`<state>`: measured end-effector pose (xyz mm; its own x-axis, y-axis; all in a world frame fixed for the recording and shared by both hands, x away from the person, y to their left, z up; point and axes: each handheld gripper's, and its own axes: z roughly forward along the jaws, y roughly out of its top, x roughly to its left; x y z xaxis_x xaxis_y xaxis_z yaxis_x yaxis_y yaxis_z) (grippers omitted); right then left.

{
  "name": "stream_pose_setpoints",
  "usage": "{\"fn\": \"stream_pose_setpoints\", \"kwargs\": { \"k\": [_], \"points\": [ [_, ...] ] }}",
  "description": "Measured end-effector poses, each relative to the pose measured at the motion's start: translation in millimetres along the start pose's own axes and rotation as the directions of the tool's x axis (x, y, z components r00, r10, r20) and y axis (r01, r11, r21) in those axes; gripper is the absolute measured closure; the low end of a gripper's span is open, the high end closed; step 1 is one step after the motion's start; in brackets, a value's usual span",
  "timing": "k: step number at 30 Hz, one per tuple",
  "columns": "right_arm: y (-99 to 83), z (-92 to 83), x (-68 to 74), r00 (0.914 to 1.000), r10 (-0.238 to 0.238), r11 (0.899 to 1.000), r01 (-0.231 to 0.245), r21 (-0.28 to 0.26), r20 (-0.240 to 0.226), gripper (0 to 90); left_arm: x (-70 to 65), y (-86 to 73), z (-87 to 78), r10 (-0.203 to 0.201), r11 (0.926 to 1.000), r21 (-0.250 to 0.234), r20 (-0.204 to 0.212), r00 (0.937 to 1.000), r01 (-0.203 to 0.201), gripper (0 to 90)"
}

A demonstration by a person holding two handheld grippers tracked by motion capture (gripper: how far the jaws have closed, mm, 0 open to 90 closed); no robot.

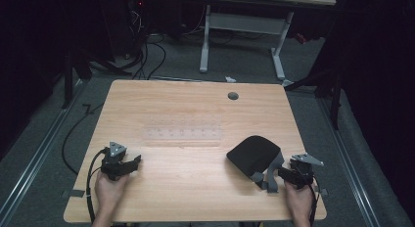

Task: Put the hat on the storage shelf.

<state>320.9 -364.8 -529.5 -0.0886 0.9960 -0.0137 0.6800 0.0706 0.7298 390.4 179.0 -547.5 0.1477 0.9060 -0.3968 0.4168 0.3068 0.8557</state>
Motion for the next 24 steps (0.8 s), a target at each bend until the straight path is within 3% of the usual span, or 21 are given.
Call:
{"fn": "stream_pose_setpoints", "kwargs": {
  "k": [24],
  "points": [
    [-0.3,-0.7,-3.8,0.9997,0.022,1.000,-0.022,-0.006,-0.013,41.2,-0.4,0.0,0.5,-0.005,1.0000,-0.002,-0.003,1.0000,0.005,34.0]
  ]
}}
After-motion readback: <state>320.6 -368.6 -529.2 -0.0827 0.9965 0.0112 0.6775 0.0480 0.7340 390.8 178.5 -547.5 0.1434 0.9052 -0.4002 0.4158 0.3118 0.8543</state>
